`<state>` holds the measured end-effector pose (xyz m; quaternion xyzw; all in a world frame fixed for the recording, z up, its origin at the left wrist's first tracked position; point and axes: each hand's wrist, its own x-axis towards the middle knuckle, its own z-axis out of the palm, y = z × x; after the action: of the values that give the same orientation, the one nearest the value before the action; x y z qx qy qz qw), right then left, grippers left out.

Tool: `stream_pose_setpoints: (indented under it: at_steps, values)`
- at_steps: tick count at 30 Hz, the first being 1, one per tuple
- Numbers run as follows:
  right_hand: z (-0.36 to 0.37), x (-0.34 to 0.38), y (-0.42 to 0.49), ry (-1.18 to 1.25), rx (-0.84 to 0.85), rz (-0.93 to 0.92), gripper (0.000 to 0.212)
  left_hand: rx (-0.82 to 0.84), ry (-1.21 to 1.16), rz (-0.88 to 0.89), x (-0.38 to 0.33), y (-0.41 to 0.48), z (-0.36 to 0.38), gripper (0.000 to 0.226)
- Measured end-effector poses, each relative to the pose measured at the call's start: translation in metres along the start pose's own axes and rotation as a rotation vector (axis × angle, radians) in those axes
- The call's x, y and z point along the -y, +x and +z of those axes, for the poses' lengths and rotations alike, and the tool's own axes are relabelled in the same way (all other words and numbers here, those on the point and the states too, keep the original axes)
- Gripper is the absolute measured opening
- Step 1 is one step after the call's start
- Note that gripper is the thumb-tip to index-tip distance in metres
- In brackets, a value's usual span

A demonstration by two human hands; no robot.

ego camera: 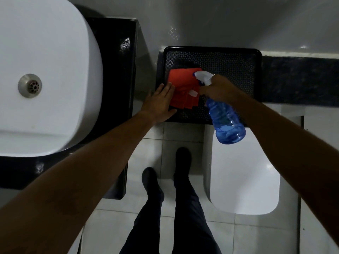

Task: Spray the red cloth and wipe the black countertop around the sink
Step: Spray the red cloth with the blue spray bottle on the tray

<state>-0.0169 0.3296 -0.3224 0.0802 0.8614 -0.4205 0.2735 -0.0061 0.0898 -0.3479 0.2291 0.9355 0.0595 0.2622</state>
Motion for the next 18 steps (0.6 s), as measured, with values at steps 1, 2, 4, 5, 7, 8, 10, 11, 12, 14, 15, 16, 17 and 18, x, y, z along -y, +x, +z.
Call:
stream_pose_setpoints:
  at_steps: [1, 2, 4, 5, 7, 8, 10, 11, 12, 14, 15, 16, 17, 18]
  values:
    - [0.000, 0.000, 0.000, -0.004, -0.008, 0.001, 0.060, 0.002, -0.004, -0.002, 0.000, -0.001, 0.001, 0.089]
    - [0.000, 0.000, -0.001, -0.018, -0.015, -0.004, 0.060, 0.003, -0.006, -0.004, 0.000, -0.001, 0.001, 0.089]
    - [0.000, -0.001, -0.004, -0.056, -0.027, -0.028, 0.059, 0.003, -0.006, -0.006, 0.000, -0.001, 0.001, 0.089]
    - [-0.001, -0.001, -0.004, -0.065, -0.024, -0.040, 0.060, 0.005, -0.008, -0.005, 0.000, -0.001, 0.000, 0.089]
    - [-0.002, 0.000, -0.007, -0.059, -0.004, -0.030, 0.061, 0.009, -0.022, -0.004, 0.001, -0.001, 0.000, 0.089]
    - [-0.002, 0.001, -0.008, -0.052, 0.009, -0.016, 0.061, 0.008, -0.032, -0.003, 0.000, -0.002, -0.001, 0.089]
    - [0.000, 0.001, -0.011, -0.032, 0.011, 0.009, 0.060, 0.004, -0.051, 0.000, 0.000, -0.003, -0.001, 0.090]
    - [0.002, 0.000, -0.013, -0.020, -0.019, 0.022, 0.057, -0.003, -0.059, -0.001, 0.000, -0.004, -0.001, 0.091]
    - [0.004, 0.000, -0.015, -0.011, -0.054, 0.039, 0.054, -0.011, -0.067, -0.006, 0.000, -0.005, -0.001, 0.092]
    - [0.007, 0.002, -0.019, 0.005, -0.041, 0.045, 0.058, -0.024, -0.075, -0.033, -0.001, -0.007, 0.000, 0.094]
    - [0.008, 0.002, -0.020, 0.016, 0.012, 0.019, 0.063, -0.025, -0.077, -0.051, -0.001, -0.007, 0.000, 0.094]
    - [0.009, 0.003, -0.021, 0.020, 0.065, -0.013, 0.064, -0.021, -0.083, -0.067, -0.001, -0.008, 0.001, 0.096]
    - [0.010, 0.004, -0.022, 0.020, 0.097, -0.035, 0.064, -0.016, -0.092, -0.081, -0.001, -0.009, 0.002, 0.097]
    - [0.012, 0.003, -0.024, 0.019, 0.105, -0.034, 0.063, -0.011, -0.102, -0.092, -0.001, -0.010, 0.003, 0.099]
